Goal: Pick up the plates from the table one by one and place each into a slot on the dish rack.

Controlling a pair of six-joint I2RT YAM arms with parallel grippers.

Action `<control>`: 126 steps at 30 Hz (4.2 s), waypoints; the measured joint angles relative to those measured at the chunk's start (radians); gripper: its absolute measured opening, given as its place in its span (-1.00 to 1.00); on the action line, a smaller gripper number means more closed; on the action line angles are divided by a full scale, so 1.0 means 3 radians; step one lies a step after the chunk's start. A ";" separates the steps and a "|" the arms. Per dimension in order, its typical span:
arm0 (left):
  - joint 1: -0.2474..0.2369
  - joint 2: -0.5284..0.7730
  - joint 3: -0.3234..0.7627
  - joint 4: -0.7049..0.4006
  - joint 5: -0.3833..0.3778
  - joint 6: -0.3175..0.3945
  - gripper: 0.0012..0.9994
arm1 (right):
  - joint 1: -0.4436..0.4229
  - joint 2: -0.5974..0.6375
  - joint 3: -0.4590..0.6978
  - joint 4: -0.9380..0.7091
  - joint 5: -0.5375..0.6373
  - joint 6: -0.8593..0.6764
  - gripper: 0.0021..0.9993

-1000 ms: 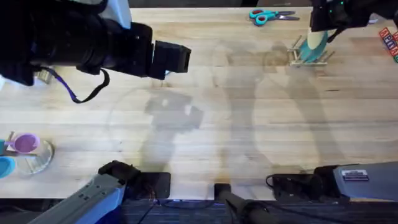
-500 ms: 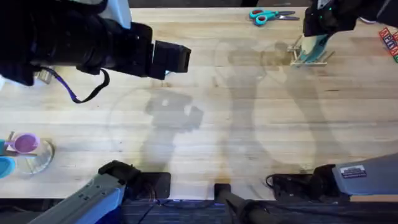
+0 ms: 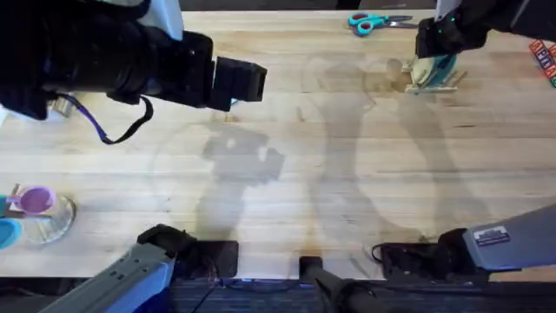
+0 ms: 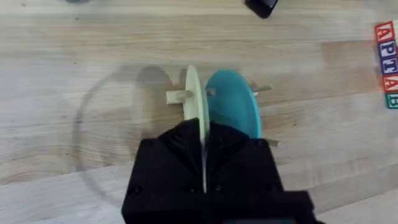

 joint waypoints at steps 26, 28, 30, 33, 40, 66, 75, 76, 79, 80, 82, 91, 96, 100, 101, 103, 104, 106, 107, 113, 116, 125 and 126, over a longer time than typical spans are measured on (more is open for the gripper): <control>0.0000 0.0000 0.0000 0.0000 0.0000 0.0000 0.99 | -0.0076 0.0033 0.0003 0.0010 -0.0003 0.0020 -0.71; 0.0000 0.0000 0.0000 0.0000 0.0000 0.0000 0.99 | -0.0076 0.0033 0.0003 0.0041 -0.0003 0.0022 -0.67; 0.0000 0.0000 0.0000 0.0000 0.0000 0.0000 0.99 | -0.0076 0.0033 0.0003 0.0081 -0.0008 0.0024 -0.62; 0.0000 0.0000 0.0000 0.0000 0.0000 0.0000 0.99 | -0.0078 0.0033 0.0003 0.0139 -0.0068 0.0026 -0.57; 0.0000 0.0001 0.0000 0.0000 0.0000 0.0000 0.99 | -0.0114 -0.0013 0.0003 0.0164 -0.0154 0.0037 -0.53; 0.0000 0.0000 0.0000 0.0000 0.0000 0.0000 0.99 | -0.0184 -0.1262 0.0005 0.0123 -0.0017 -0.0041 -0.46; 0.0000 0.0000 0.0000 0.0000 0.0000 0.0000 0.99 | 0.0185 -0.1667 0.0006 0.0011 -0.0159 -0.0042 -0.38; 0.0000 0.0000 0.0000 0.0000 0.0000 0.0000 0.99 | 0.0237 -0.1699 0.0006 -0.0025 -0.0164 -0.0042 -0.34; 0.0000 0.0001 0.0000 0.0000 0.0000 0.0000 0.99 | 0.0395 -0.1773 0.0006 -0.0123 -0.0176 -0.0042 -0.16; 0.0000 0.0000 0.0000 0.0000 0.0000 0.0000 0.99 | 0.0438 -0.1788 0.0006 -0.0143 -0.0177 -0.0042 -0.12; 0.0000 0.0000 0.0000 0.0000 0.0000 0.0000 0.99 | 0.0540 -0.1814 0.0006 -0.0188 -0.0177 -0.0042 -0.03; 0.0000 0.0001 0.0000 0.0000 0.0000 0.0000 0.99 | 0.0825 -0.1844 0.0006 -0.0379 -0.0188 -0.0053 0.84; 0.0000 0.0001 0.0000 0.0000 0.0000 0.0000 0.99 | 0.0905 -0.1956 0.0006 -0.0661 -0.0189 -0.0051 0.84; 0.0000 0.0000 0.0000 0.0000 0.0000 0.0000 0.99 | 0.0918 -0.2059 0.0006 -0.0893 -0.0209 0.0046 0.86; 0.0000 0.0000 0.0000 0.0000 0.0000 0.0000 0.99 | 0.0918 -0.2077 0.0006 -0.0944 -0.0241 0.0064 0.86; 0.0000 0.0000 0.0000 0.0000 0.0000 0.0000 0.99 | 0.0918 -0.2108 0.0006 -0.1020 -0.0364 0.0101 0.86; 0.0000 0.0000 0.0000 0.0000 0.0000 0.0000 0.99 | 0.0919 -0.2114 0.0006 -0.1041 -0.0447 0.0112 0.86; 0.0000 0.0000 0.0000 0.0002 0.0000 0.0000 0.99 | 0.0919 -0.2118 0.0006 -0.1074 -0.0655 0.0127 0.86; 0.0000 0.0000 0.0000 0.0004 0.0000 0.0000 0.99 | 0.0919 -0.2118 0.0006 -0.1082 -0.0751 0.0135 0.86; 0.0000 0.0000 0.0000 0.0004 0.0001 0.0000 0.99 | 0.0922 -0.2118 0.0006 -0.1087 -0.1253 0.0149 0.86; 0.0000 0.0000 0.0000 0.0004 0.0003 -0.0011 0.85 | 0.0922 -0.2118 0.0006 -0.1088 -0.1359 0.0151 0.86; 0.0000 0.0000 0.0000 -0.0061 0.0093 -0.0092 -0.92 | 0.0922 -0.2118 0.0006 -0.1088 -0.1460 0.0164 0.86; 0.0000 0.0000 0.0000 -0.0061 0.0129 -0.0135 -0.92 | 0.0922 -0.2119 0.0006 -0.1088 -0.1461 0.0166 0.86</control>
